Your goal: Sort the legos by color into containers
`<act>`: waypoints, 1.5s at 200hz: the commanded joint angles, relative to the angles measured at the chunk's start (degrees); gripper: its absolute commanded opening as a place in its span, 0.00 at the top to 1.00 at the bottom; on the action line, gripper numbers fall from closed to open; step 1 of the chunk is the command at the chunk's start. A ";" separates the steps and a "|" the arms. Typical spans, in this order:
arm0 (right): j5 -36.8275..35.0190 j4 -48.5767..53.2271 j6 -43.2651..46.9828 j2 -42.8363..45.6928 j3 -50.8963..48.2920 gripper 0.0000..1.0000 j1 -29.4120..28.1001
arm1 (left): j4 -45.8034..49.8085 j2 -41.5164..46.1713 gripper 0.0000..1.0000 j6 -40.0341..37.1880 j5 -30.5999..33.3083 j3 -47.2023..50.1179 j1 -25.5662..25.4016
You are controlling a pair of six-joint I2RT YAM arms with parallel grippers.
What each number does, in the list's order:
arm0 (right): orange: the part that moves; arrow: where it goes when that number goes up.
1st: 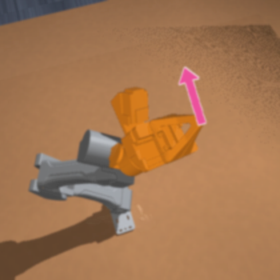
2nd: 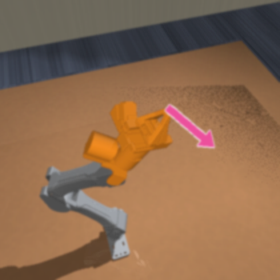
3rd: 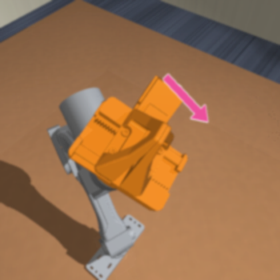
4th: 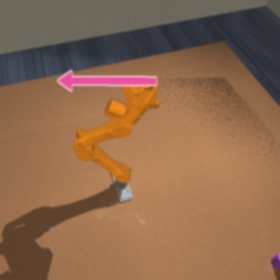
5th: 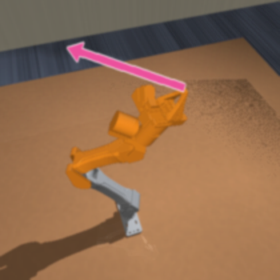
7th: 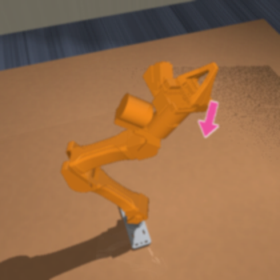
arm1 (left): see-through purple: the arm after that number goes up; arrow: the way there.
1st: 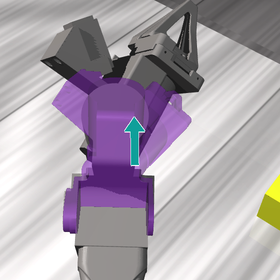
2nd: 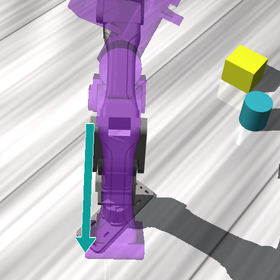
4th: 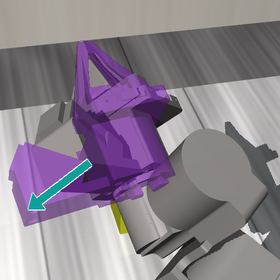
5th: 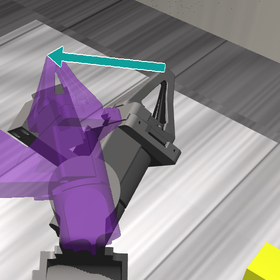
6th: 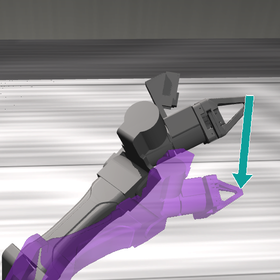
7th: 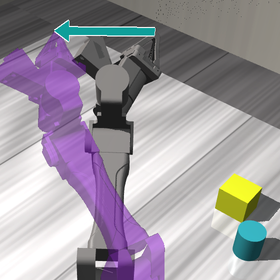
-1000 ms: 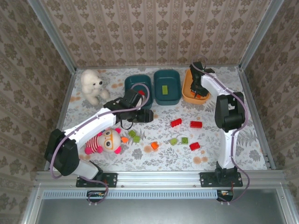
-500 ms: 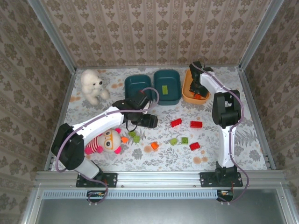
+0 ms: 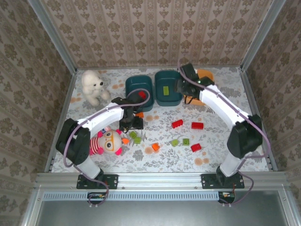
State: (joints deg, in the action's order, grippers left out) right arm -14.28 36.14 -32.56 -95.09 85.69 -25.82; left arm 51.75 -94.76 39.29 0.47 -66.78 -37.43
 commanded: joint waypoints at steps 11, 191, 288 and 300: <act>2.77 -4.86 0.67 6.81 -10.78 0.35 -5.14 | 2.94 -3.44 0.28 0.94 -0.53 -0.67 1.73; 4.05 -3.17 -1.13 13.24 -18.47 0.36 -9.60 | 0.58 -12.91 0.35 14.57 -8.08 -3.16 2.10; 1.28 -0.49 -0.10 18.13 -18.69 0.36 -9.60 | -0.13 -12.94 0.74 11.96 -4.75 -10.51 -0.24; -0.45 0.23 -0.27 19.40 -18.95 0.36 -9.51 | 0.21 -12.66 0.75 10.35 -3.56 -14.04 -0.69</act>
State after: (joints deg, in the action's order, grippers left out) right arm -11.05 33.78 -33.12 -79.79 67.09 -35.31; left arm 51.24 -108.44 52.42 -5.96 -74.43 -37.21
